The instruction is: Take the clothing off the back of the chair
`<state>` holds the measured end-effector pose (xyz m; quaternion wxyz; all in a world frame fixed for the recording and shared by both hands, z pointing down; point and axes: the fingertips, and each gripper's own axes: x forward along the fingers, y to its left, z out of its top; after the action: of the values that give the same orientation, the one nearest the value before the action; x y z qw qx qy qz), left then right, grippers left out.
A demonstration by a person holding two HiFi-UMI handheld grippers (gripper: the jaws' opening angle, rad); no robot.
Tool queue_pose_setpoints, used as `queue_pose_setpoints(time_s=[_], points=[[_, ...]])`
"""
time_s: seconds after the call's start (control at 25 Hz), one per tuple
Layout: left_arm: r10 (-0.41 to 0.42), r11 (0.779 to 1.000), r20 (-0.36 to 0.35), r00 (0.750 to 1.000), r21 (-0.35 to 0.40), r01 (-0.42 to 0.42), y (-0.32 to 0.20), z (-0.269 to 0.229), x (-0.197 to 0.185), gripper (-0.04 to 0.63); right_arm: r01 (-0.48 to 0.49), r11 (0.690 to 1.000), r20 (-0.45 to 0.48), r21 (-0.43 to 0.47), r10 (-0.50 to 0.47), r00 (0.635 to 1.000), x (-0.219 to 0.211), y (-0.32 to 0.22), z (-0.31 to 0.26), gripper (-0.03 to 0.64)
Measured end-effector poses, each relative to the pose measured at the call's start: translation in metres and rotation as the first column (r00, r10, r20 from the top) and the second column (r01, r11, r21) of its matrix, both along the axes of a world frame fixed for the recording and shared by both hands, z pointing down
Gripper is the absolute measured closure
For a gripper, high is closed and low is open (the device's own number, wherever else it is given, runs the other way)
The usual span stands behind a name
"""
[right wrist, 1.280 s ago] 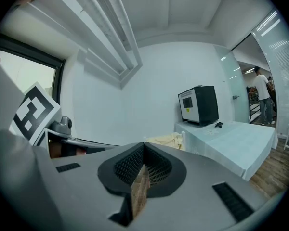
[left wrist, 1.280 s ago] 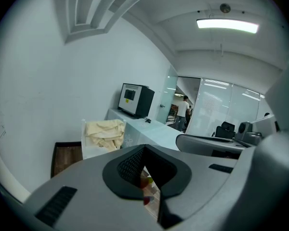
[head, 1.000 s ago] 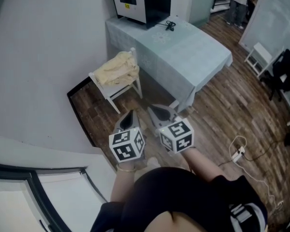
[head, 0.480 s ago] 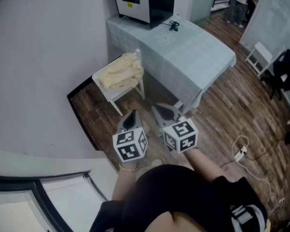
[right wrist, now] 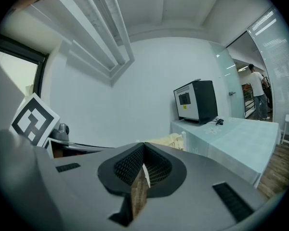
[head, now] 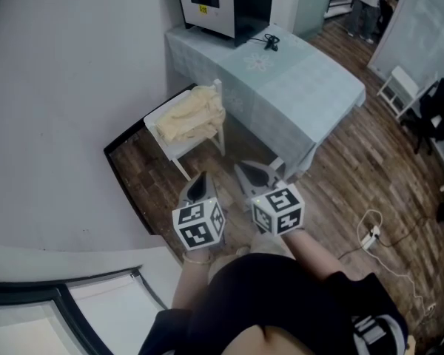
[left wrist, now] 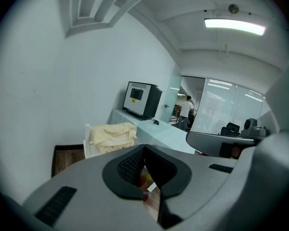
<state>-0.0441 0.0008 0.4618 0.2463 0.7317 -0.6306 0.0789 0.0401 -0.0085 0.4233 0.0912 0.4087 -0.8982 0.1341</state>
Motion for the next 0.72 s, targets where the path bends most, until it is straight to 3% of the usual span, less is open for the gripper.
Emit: queue_pose_setpoints(time_s=[0.36,0.72], points=[[-0.016,1.0,0.008,1.0,-0.016,0.016,-0.02,0.014,-0.013,0.598,-0.003,1.0,0.001,-0.006,0.003,1.0,-0.003,-0.026,0.007,0.604],[-0.081,0.997,0.005,0.997,-0.01,0.081,-0.076,0.023,-0.041,0.598,0.028,1.0,-0.038,0.006,-0.028,0.999,-0.016,-0.091,0.01,0.604]])
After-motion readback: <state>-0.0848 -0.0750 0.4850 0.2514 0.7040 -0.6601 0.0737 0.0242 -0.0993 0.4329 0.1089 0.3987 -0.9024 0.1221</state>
